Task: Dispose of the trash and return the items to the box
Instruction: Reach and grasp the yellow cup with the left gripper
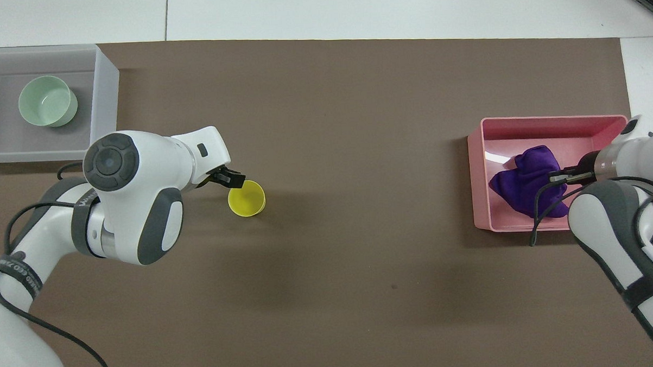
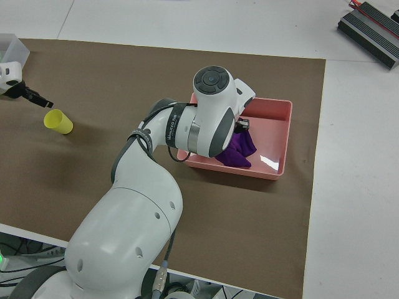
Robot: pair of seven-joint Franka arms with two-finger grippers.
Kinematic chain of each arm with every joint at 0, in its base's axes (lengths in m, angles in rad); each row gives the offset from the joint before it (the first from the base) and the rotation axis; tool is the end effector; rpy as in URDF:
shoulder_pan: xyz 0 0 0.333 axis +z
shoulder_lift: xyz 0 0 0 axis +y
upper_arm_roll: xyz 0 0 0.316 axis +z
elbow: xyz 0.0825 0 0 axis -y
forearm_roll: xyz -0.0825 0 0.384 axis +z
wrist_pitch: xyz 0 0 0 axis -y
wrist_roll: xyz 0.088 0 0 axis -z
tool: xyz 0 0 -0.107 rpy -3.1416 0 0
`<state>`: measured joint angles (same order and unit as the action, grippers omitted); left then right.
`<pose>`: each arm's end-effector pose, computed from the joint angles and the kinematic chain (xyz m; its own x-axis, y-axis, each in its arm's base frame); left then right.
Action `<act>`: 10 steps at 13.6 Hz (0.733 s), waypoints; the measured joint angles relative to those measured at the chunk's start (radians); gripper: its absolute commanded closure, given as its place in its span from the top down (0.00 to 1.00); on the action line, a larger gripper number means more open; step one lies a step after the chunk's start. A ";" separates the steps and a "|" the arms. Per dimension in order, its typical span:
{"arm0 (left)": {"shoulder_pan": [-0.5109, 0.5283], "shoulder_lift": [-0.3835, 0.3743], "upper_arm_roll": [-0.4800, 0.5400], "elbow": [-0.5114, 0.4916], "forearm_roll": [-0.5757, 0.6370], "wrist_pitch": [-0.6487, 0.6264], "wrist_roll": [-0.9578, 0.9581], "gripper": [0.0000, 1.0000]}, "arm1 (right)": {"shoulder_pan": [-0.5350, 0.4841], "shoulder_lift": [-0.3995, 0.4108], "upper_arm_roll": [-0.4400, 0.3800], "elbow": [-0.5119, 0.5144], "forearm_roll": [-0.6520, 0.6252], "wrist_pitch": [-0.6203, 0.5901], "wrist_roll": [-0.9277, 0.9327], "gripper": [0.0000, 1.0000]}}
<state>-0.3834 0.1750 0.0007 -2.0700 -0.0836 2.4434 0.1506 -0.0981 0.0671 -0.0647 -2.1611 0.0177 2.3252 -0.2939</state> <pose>0.5520 -0.2223 0.3670 0.8727 -0.4443 0.2026 -0.4599 -0.8873 0.0351 0.5486 -0.0895 0.3755 0.9882 0.1200 0.0956 0.1188 -0.9927 0.0188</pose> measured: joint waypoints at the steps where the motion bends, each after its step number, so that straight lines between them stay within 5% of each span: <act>1: -0.015 -0.013 0.000 -0.034 0.000 0.016 0.000 1.00 | 0.000 0.011 0.000 0.000 0.001 0.010 0.008 0.00; 2: -0.024 -0.023 0.000 -0.063 0.000 0.030 0.000 0.98 | 0.000 0.019 0.000 0.000 0.001 0.017 0.012 0.00; 4: -0.036 -0.037 0.000 -0.111 0.000 0.066 0.001 0.22 | 0.000 0.038 0.000 -0.001 0.001 0.047 0.012 0.00; 5: -0.042 -0.040 0.000 -0.127 0.000 0.083 0.001 0.03 | 0.000 0.047 0.000 -0.002 0.001 0.055 0.012 0.02; 8: -0.050 -0.041 0.000 -0.140 0.000 0.106 -0.001 0.00 | 0.000 0.054 0.000 -0.001 0.002 0.059 0.013 0.80; 9: -0.050 -0.042 0.000 -0.140 0.000 0.108 -0.001 0.00 | 0.000 0.054 0.000 0.001 0.002 0.059 0.013 1.00; 10: -0.050 -0.043 0.001 -0.139 0.000 0.109 -0.001 0.00 | 0.000 0.054 0.000 0.003 0.002 0.060 0.013 1.00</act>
<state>-0.4332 0.1316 0.0020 -2.2094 -0.0835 2.5520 0.1500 -0.0979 0.1210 -0.0642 -2.1582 0.0192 2.3856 -0.2809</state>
